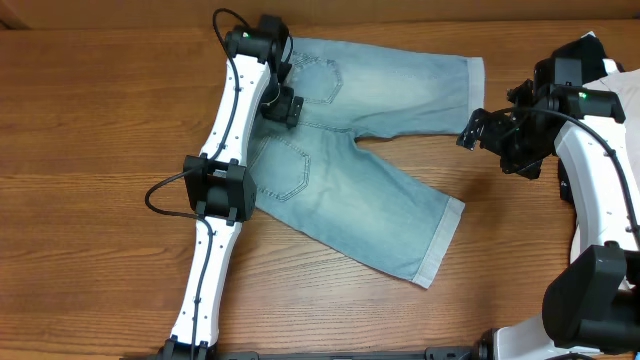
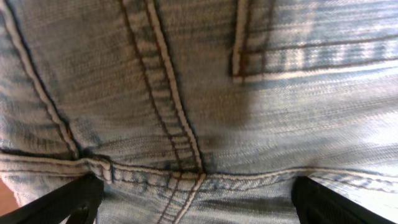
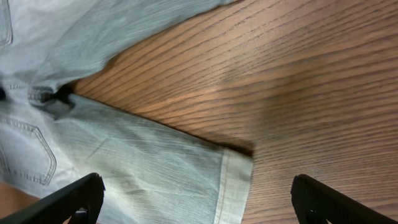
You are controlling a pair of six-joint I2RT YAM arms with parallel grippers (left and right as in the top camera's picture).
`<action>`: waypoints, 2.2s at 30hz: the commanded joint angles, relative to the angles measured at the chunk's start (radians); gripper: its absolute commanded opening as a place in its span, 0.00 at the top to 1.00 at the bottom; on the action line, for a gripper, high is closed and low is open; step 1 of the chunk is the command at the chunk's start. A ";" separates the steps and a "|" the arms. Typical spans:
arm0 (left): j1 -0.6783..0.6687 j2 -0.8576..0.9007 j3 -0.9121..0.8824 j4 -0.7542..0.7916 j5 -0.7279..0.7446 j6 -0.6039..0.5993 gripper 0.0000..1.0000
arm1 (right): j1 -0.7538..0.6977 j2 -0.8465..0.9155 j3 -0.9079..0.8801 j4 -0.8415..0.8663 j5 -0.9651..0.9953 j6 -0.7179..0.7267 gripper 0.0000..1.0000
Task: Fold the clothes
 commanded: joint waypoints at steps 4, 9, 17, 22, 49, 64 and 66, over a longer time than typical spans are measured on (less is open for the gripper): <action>0.040 0.035 -0.067 -0.057 -0.101 -0.117 0.00 | -0.003 -0.019 0.018 0.002 0.010 -0.008 0.00; 0.061 0.035 -0.077 -0.057 -0.059 -0.159 0.00 | -0.003 -0.019 0.018 -0.002 0.010 -0.009 0.00; 0.148 0.034 -0.077 -0.057 -0.042 -0.180 0.00 | -0.003 -0.019 0.018 0.003 0.010 -0.008 0.00; 0.217 0.034 -0.077 -0.057 -0.003 -0.177 0.00 | -0.003 -0.019 0.018 0.021 0.010 -0.008 0.00; 0.246 -0.572 -0.074 -0.056 0.040 -0.176 0.00 | -0.002 -0.205 0.286 -0.117 -0.032 0.033 0.00; 0.248 -1.224 -0.725 -0.056 -0.285 -0.476 0.00 | 0.156 -0.607 0.253 -0.338 0.071 0.174 0.00; 0.248 -1.308 -0.864 -0.056 -0.421 -0.620 0.00 | 0.191 -0.621 0.219 -0.348 0.111 0.197 0.00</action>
